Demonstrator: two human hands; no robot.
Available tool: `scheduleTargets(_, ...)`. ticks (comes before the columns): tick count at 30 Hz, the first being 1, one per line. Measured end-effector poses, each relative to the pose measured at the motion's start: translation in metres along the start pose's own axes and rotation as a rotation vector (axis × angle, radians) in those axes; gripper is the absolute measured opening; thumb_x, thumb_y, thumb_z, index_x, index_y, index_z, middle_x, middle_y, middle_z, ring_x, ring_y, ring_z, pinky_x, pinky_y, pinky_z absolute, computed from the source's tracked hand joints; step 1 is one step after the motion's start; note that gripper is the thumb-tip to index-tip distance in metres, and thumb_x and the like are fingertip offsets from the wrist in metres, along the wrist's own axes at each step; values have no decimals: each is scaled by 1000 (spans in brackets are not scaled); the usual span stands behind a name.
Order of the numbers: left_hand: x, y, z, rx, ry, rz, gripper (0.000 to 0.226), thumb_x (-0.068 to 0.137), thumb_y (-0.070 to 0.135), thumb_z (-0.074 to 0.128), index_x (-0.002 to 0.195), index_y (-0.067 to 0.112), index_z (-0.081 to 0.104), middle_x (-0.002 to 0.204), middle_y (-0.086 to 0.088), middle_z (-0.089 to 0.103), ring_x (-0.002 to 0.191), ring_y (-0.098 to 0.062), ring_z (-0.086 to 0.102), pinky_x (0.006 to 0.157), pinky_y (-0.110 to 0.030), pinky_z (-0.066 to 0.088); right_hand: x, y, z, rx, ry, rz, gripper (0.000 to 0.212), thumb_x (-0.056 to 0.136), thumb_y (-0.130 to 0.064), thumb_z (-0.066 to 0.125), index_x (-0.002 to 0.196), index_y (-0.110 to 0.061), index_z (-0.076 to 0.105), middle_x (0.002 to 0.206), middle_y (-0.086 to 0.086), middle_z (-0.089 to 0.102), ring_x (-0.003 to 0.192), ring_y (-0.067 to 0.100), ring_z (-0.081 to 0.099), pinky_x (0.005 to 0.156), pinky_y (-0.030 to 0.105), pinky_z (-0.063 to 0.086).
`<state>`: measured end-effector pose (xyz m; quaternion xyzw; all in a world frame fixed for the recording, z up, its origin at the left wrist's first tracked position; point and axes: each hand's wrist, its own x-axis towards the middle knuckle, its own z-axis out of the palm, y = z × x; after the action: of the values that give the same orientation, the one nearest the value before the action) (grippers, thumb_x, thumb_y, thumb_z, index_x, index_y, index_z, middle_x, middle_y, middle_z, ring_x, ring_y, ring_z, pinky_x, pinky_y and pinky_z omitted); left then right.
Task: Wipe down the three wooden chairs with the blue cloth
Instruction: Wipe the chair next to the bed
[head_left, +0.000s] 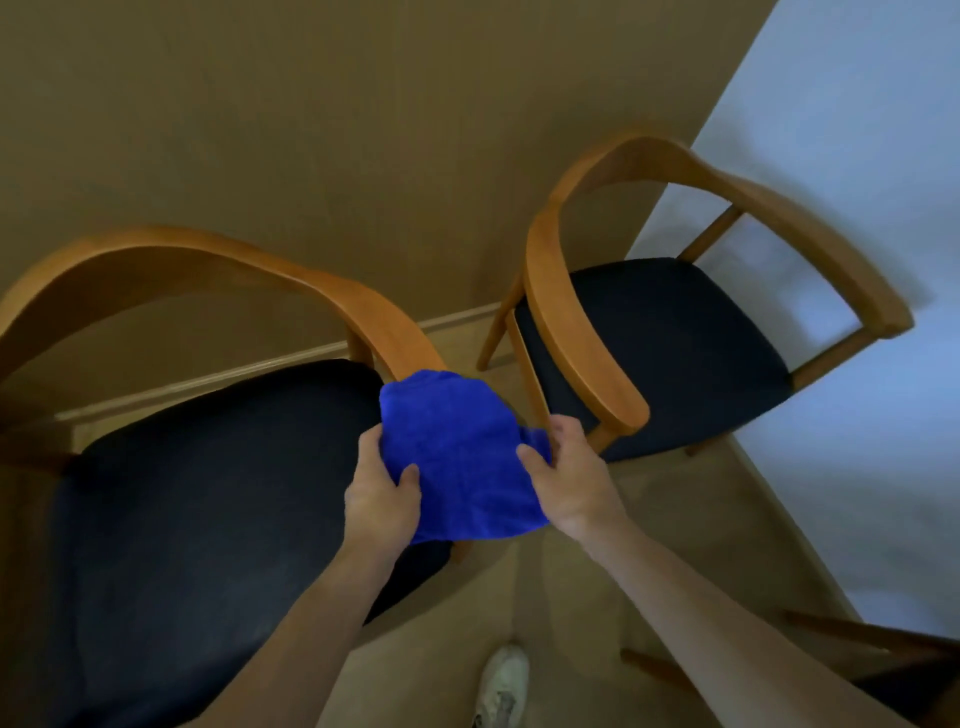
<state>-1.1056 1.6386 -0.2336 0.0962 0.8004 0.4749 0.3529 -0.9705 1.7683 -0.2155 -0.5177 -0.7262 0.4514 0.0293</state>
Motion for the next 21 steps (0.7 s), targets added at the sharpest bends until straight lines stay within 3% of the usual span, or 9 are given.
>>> scheduleTargets(3,7,-17,9,22,33,-59,51,98,17,49,141,32,27,121,12,46,92,-7,51,78,-29,45,18,-5,11,-99,-211,-198,66,96,-45,55,152,-33,24,158,-14,24,146,8,19,117,31,24)
scheduleTargets(5,9,-28,9,72,16,-57,42,98,23,50,136,31,34,117,10,55,89,-4,55,72,-23,45,23,-6,23,-55,-361,-238,67,95,-49,53,152,-42,18,159,-16,18,146,5,16,114,28,21)
scheduleTargets(7,14,-37,2,191,-12,-24,30,96,33,53,125,30,45,101,10,63,83,-4,60,64,-20,47,29,-9,37,-42,-407,-224,72,93,-55,52,152,-48,11,160,-13,12,146,10,16,113,32,24)
scheduleTargets(9,23,-43,-11,340,-36,46,29,90,48,54,115,34,50,89,10,64,79,-6,61,67,-29,54,36,-16,52,-85,-369,-198,79,89,-63,52,151,-50,4,160,-11,3,146,18,16,114,40,28)
scheduleTargets(11,30,-47,-27,424,-98,93,35,83,58,52,114,42,50,90,13,64,83,-5,62,74,-37,56,42,-23,68,-208,-289,-201,89,83,-73,51,150,-50,-3,159,-4,-1,144,26,18,113,46,31)
scheduleTargets(15,36,-55,-54,520,-98,102,55,87,49,58,138,44,38,101,14,62,91,-3,60,82,-34,54,47,-31,91,-561,-68,-254,118,63,-87,57,148,-43,-13,159,9,0,140,35,22,108,51,35)
scheduleTargets(21,48,-50,-74,535,-42,154,54,89,31,61,139,34,41,105,10,60,95,-5,59,82,-29,52,52,-45,101,-687,37,-204,111,74,-64,68,148,-40,-11,149,15,17,126,34,40,98,47,46)
